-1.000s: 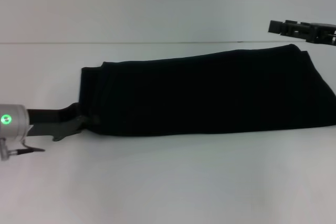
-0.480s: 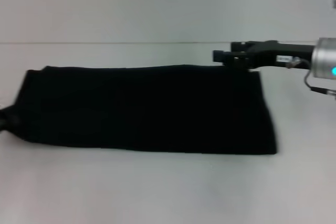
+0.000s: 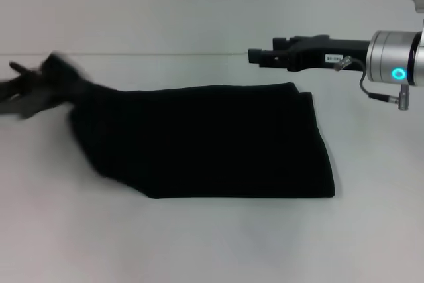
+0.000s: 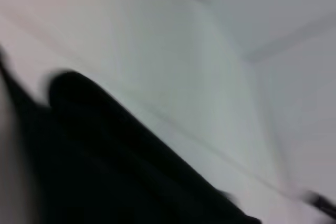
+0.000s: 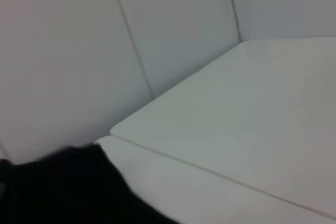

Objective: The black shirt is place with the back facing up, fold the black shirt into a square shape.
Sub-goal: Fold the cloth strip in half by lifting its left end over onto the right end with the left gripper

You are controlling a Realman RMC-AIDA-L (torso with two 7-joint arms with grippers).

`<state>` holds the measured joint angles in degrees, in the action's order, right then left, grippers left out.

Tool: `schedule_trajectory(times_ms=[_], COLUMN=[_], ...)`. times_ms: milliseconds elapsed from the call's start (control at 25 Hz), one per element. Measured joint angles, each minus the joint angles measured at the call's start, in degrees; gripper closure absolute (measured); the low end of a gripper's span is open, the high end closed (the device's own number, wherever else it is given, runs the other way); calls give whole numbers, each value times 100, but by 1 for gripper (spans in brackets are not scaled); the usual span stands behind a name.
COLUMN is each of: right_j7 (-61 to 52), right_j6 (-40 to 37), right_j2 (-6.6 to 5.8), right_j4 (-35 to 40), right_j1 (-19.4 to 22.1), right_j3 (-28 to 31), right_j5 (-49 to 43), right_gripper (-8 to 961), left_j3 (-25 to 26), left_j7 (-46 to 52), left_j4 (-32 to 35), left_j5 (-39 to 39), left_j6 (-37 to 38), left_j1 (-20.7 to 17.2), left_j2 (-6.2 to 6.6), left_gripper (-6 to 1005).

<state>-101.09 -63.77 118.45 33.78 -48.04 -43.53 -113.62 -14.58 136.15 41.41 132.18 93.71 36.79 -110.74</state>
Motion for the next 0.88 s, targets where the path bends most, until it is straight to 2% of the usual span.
schedule_trajectory(times_ms=[80, 160, 240, 280, 400, 440, 480, 600, 720, 880], right_j7=[4, 15, 30, 37, 53, 53, 54, 54, 55, 56], right_j6=[59, 99, 99, 83, 14, -5, -32, -101, -141, -173], right_j2=[-36, -82, -132, -151, -228, -247, -270, -354, -437, -531], right_j4=[14, 32, 42, 50, 127, 152, 172, 218, 246, 230], right_j1=[21, 54, 91, 111, 228, 274, 316, 474, 592, 705], right_j3=[25, 97, 201, 238, 269, 264, 261, 282, 293, 289], right_j5=[16, 36, 48, 52, 57, 57, 57, 58, 53, 22], right_gripper=[172, 173, 174, 174, 176, 176, 177, 178, 180, 182], left_j3=[-267, -558, -754, -871, -1073, -1086, -1080, -735, -53, 362], left_j7=[-50, -78, -136, -203, -436, -646, -821, -2310, -3937, -5016], left_j4=[-229, -431, -614, -754, -1215, -1626, -1928, -3672, -4733, -5241], left_j5=[-312, -518, -581, -593, -616, -739, -843, -1695, -2141, -2139], left_j6=[213, 192, -43, -319, -1280, -1773, -2100, -3228, -3432, -3194], left_j1=[340, 730, 1061, 1261, 1593, 1697, 1767, 1912, 1805, 1676], left_j2=[-86, -292, -540, -741, -1225, -1319, -1368, -1380, -1398, -1399], left_gripper=[905, 906, 906, 906, 906, 906, 907, 907, 885, 798])
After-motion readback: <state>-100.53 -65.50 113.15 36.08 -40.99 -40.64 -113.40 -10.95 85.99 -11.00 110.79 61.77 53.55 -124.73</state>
